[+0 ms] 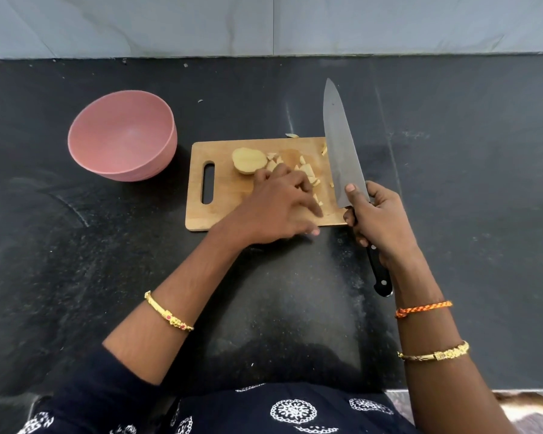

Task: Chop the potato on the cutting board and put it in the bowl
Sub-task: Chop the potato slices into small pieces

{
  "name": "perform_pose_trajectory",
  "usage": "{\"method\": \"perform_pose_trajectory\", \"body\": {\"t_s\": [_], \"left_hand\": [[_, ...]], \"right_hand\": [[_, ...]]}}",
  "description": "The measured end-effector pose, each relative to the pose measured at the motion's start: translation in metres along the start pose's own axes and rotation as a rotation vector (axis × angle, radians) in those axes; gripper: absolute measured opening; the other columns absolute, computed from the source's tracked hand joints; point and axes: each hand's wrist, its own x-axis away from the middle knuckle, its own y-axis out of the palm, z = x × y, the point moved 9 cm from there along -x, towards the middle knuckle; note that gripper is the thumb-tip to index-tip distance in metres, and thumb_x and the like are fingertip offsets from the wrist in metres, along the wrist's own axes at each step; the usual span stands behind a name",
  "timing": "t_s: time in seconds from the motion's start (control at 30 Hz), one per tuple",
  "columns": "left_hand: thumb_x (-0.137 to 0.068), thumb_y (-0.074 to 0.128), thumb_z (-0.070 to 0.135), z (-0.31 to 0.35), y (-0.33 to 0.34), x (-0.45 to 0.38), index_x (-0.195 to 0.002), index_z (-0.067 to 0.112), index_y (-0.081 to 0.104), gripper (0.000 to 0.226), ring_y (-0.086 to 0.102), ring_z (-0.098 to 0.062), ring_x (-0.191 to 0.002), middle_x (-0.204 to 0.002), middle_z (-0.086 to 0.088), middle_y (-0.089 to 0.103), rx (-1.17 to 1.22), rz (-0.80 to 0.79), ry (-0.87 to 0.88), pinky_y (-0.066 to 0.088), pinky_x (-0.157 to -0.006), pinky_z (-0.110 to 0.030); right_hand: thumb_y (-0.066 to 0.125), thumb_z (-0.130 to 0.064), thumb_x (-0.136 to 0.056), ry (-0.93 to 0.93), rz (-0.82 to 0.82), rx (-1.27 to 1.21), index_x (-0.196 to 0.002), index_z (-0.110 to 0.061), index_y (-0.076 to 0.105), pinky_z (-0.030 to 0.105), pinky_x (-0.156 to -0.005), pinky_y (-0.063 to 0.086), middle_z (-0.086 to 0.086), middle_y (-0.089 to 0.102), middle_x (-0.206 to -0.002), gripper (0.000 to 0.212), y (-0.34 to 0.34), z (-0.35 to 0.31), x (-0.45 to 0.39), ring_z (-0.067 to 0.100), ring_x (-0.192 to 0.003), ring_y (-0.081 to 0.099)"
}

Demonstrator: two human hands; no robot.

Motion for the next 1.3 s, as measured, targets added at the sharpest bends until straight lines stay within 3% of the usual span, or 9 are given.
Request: {"method": "perform_pose_trajectory", "body": {"t_s": [0.1,0.27,0.47,0.6,0.8,0.9,1.0,1.13,1.3], "left_hand": [[-0.077,0.068,0.046,-0.002,0.009,0.008,-0.104,0.043,0.066,0.027,0.024,-0.008,-0.111,-0.112,0.014,0.037,-0.119,-0.120,0.029,0.011,-0.085,-0.028],[-0.080,0.067,0.038,0.005,0.004,0.006,-0.095,0.038,0.070,0.015,0.021,-0.018,-0.124,-0.128,0.006,0.039,-0.241,-0.073,0.095,0.013,-0.093,-0.033],[-0.076,0.066,0.032,0.020,0.006,0.006,-0.073,0.030,0.071,0.007,0.041,-0.028,-0.117,-0.123,-0.001,0.052,-0.301,-0.027,0.263,0.033,-0.086,-0.045],[-0.078,0.067,0.029,0.022,0.009,0.009,-0.073,0.026,0.070,0.007,0.041,-0.025,-0.114,-0.121,-0.002,0.054,-0.277,0.003,0.336,0.038,-0.084,-0.044],[-0.076,0.075,0.026,-0.010,-0.039,-0.001,-0.084,0.021,0.073,0.009,0.044,-0.010,-0.100,-0.104,0.005,0.060,0.067,0.321,0.000,0.042,-0.089,-0.038],[-0.081,0.070,0.025,-0.027,-0.033,-0.009,-0.094,0.020,0.073,0.014,0.044,-0.012,-0.103,-0.105,0.009,0.062,0.001,0.255,-0.124,0.038,-0.094,-0.039],[-0.086,0.064,0.022,-0.032,-0.028,-0.013,-0.102,0.019,0.072,0.018,0.043,-0.013,-0.109,-0.113,0.010,0.061,-0.045,0.217,-0.161,0.028,-0.090,-0.031],[-0.082,0.068,0.023,-0.038,-0.037,-0.017,-0.092,0.022,0.072,0.010,0.045,-0.012,-0.111,-0.110,0.009,0.059,-0.002,0.274,-0.215,0.023,-0.089,-0.029],[-0.090,0.055,0.026,-0.045,-0.048,-0.028,-0.102,0.024,0.070,0.019,0.048,-0.015,-0.112,-0.114,0.005,0.062,-0.027,0.366,-0.274,0.023,-0.088,-0.030]], "right_hand": [[0.046,-0.035,-0.099,0.004,-0.010,0.014,-0.094,-0.020,0.062,0.020,-0.036,0.034,0.002,0.055,-0.061,0.022,0.001,0.000,0.001,0.007,-0.040,0.040],[0.046,-0.035,-0.099,0.010,-0.019,0.013,-0.097,-0.017,0.062,0.020,-0.035,0.034,0.003,0.055,-0.061,0.024,0.006,0.000,0.002,0.006,-0.040,0.040],[0.046,-0.036,-0.099,0.015,-0.008,0.013,-0.095,-0.022,0.061,0.021,-0.037,0.035,0.002,0.054,-0.061,0.020,0.001,-0.001,0.001,0.007,-0.042,0.041],[0.046,-0.036,-0.099,0.035,-0.012,0.012,-0.098,-0.022,0.061,0.021,-0.037,0.035,0.001,0.054,-0.061,0.020,0.001,0.000,0.001,0.008,-0.045,0.041],[0.047,-0.035,-0.099,0.035,0.051,0.023,-0.091,-0.020,0.061,0.026,-0.041,0.038,0.004,0.055,-0.064,0.022,-0.006,0.003,0.000,0.012,-0.047,0.043],[0.047,-0.035,-0.097,0.027,0.148,0.186,-0.095,-0.003,0.060,0.040,-0.056,0.049,0.016,0.063,-0.077,0.035,-0.018,0.001,-0.003,0.020,-0.062,0.053],[0.045,-0.033,-0.097,0.063,0.132,0.295,-0.098,-0.004,0.061,0.039,-0.069,0.052,0.014,0.065,-0.088,0.033,-0.022,-0.001,-0.009,0.025,-0.075,0.060],[0.043,-0.029,-0.097,0.099,0.040,0.497,-0.097,-0.008,0.060,0.033,-0.062,0.049,0.010,0.061,-0.091,0.028,-0.021,-0.009,-0.020,0.021,-0.071,0.056],[0.043,-0.026,-0.097,0.026,-0.035,0.660,-0.081,-0.015,0.056,0.032,-0.065,0.043,0.007,0.058,-0.080,0.023,-0.012,-0.025,-0.017,0.022,-0.069,0.055]]}}
